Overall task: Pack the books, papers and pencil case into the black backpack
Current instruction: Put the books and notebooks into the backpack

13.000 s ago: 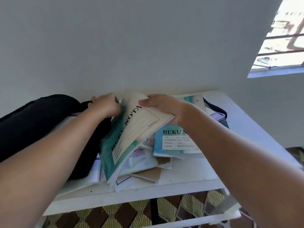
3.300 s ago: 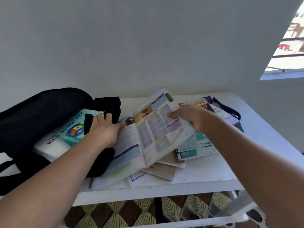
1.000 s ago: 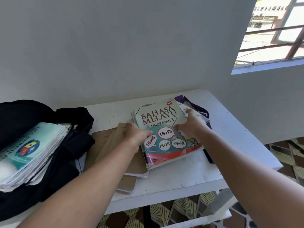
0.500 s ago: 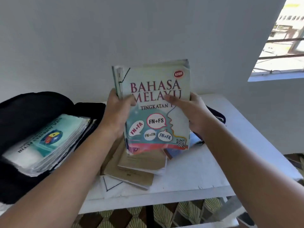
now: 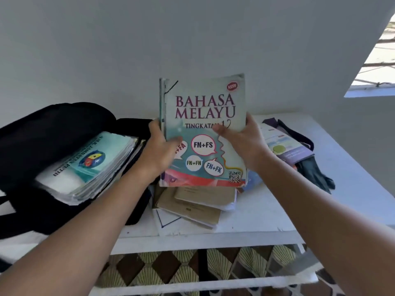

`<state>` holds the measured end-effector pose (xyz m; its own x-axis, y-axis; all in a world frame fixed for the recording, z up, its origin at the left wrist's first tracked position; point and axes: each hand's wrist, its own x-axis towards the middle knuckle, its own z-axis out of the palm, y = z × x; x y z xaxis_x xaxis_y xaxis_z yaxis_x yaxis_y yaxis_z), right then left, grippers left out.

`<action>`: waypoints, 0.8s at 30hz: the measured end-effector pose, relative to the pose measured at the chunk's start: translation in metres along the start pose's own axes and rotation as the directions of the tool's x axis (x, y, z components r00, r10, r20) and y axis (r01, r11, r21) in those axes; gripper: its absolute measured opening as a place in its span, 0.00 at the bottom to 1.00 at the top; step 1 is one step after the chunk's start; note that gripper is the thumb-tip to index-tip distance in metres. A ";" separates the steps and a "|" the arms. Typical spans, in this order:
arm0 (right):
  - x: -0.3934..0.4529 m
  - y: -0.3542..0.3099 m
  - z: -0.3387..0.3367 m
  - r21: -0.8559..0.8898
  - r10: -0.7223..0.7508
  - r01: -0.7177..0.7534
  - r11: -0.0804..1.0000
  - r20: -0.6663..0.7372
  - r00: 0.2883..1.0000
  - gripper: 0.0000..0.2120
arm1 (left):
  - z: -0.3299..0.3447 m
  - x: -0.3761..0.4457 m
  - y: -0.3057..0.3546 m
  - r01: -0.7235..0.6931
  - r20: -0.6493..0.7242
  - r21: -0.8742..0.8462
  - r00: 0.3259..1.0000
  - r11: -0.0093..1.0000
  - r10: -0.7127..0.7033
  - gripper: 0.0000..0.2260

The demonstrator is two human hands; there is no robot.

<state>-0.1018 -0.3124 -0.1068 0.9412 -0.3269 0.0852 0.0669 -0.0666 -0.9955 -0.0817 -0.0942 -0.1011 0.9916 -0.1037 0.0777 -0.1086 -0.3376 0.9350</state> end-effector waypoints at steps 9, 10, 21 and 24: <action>-0.007 0.052 -0.012 -0.603 0.318 -0.263 0.753 -0.017 0.948 0.13 | 0.031 0.001 -0.016 -0.088 0.161 0.951 0.959 0.297 -0.232 0.28; -0.005 0.049 -0.019 -0.682 0.264 -0.205 0.702 -0.017 0.964 0.15 | 0.038 0.002 -0.013 -0.143 0.182 0.955 0.974 0.259 -0.136 0.29; -0.007 0.071 -0.105 -0.439 0.226 -0.440 0.783 -0.458 0.860 0.27 | 0.134 0.030 0.029 -0.424 0.511 0.825 0.842 0.374 -0.172 0.28; -0.013 0.077 -0.118 -0.364 0.251 -0.495 0.789 -0.544 0.801 0.37 | 0.133 0.038 0.030 -0.424 0.516 0.824 0.836 0.377 -0.188 0.29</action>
<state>-0.1484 -0.4246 -0.1800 0.5903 -0.7913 -0.1595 -0.5334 -0.2340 -0.8129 -0.0562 -0.2326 -0.1160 0.8125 -0.5061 -0.2893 -0.5196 -0.8537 0.0345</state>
